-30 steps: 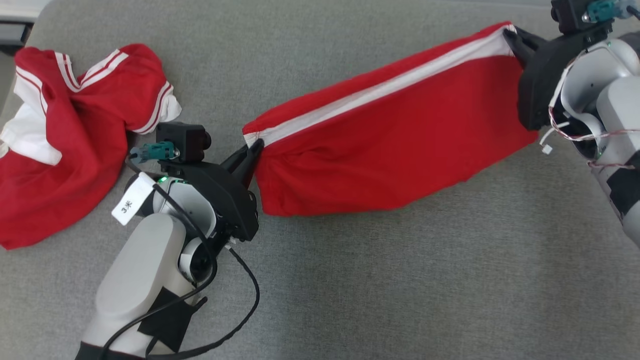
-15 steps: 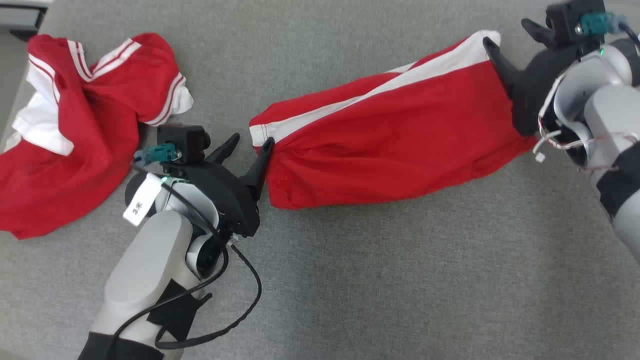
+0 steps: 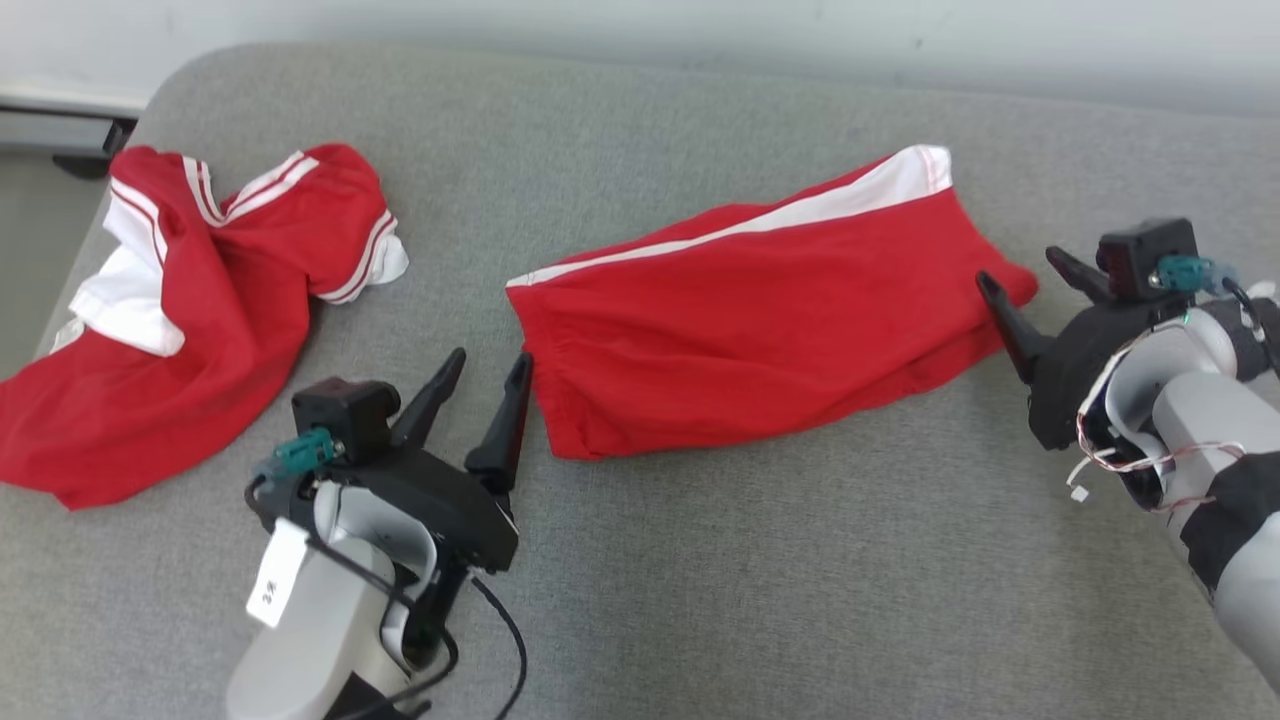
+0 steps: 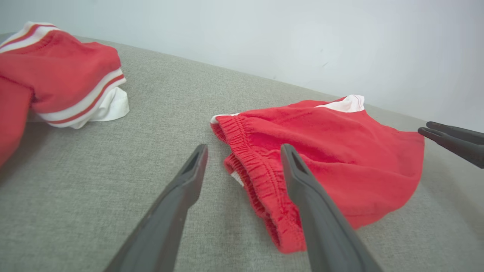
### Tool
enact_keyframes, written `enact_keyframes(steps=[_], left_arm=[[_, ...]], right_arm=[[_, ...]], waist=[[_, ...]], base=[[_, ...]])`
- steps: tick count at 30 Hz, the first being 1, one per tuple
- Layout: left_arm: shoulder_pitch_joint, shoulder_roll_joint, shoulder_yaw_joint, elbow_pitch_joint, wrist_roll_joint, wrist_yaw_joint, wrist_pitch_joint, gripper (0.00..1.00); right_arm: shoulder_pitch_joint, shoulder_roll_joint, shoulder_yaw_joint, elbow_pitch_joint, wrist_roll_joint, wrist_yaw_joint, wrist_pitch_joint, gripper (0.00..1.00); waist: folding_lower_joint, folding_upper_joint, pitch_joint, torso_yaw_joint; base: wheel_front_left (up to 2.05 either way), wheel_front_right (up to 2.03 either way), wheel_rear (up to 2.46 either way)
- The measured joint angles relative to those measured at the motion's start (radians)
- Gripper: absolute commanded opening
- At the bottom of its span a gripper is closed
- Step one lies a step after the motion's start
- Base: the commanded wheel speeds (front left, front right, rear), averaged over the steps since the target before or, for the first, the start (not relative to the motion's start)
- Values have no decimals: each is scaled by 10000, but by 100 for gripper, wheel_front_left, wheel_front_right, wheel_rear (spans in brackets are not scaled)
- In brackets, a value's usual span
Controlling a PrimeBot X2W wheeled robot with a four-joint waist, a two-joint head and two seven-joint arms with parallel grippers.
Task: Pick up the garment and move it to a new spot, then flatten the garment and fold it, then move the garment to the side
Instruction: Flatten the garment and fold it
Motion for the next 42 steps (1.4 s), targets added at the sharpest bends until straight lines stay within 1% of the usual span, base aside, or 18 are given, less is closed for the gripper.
enact_keyframes(steps=[4, 9, 15, 19, 23, 29, 35, 36, 37, 38, 39, 42], left_arm=[[197, -19, -109, -322, 4, 0, -267, 100], [189, -77, -368, -389, 17, -4, -293, 100], [117, -86, -408, 92, -58, -4, -128, 100], [-58, -111, -428, 491, -75, -8, 48, 100], [-277, -176, -462, 970, -464, -15, 382, 100], [-297, -219, -531, 1557, -715, -88, 830, 100], [-355, -272, -416, 1810, -1480, -104, 1137, 100], [-400, -274, -412, 1868, -1649, -105, 1198, 100], [-456, -274, -410, 1925, -1791, -107, 1267, 100], [-469, -274, -368, 1942, -1881, -144, 1266, 33], [-469, -255, -422, 1929, -2029, -165, 1281, 0], [-473, -226, -721, 1827, -2458, -176, 1365, 0]], right_arm=[[205, -15, -59, 105, 174, 0, -86, 100], [198, 107, -38, 192, 247, 0, -111, 100], [111, 506, 31, 407, 347, 0, 21, 100], [20, 602, 27, 700, 422, 0, 115, 100], [-132, 784, 48, 922, 447, 0, 295, 100], [-169, 972, 209, 1191, 518, 0, 558, 100], [-178, 1060, 284, 1430, 740, 0, 869, 100], [-205, 1062, 303, 1434, 759, 0, 913, 47], [-229, 1066, 320, 1434, 763, 0, 945, 24], [-252, 1095, 359, 1427, 763, 0, 997, 0], [-258, 1110, 387, 1411, 765, 2, 999, 0], [-258, 1197, 424, 1369, 848, 42, 999, 0]], waist=[[0, 1, -233, -128], [0, 0, -324, -286], [1, 0, -218, -420], [2, 0, -90, -479], [3, 1, 67, -473], [2, 1, 183, -436], [2, 0, 205, -429], [2, 0, 207, -434], [1, 0, 209, -442], [2, 0, 213, -457], [2, 0, 218, -478], [2, 0, 232, -525]], base=[[0, 0, 0], [0, 0, 0], [0, 0, 0], [0, 0, 0], [0, 0, 0], [0, 0, 0], [0, 0, 0], [0, 0, 0], [0, 0, 0], [0, 0, 0], [0, 0, 0], [0, 0, 0]])
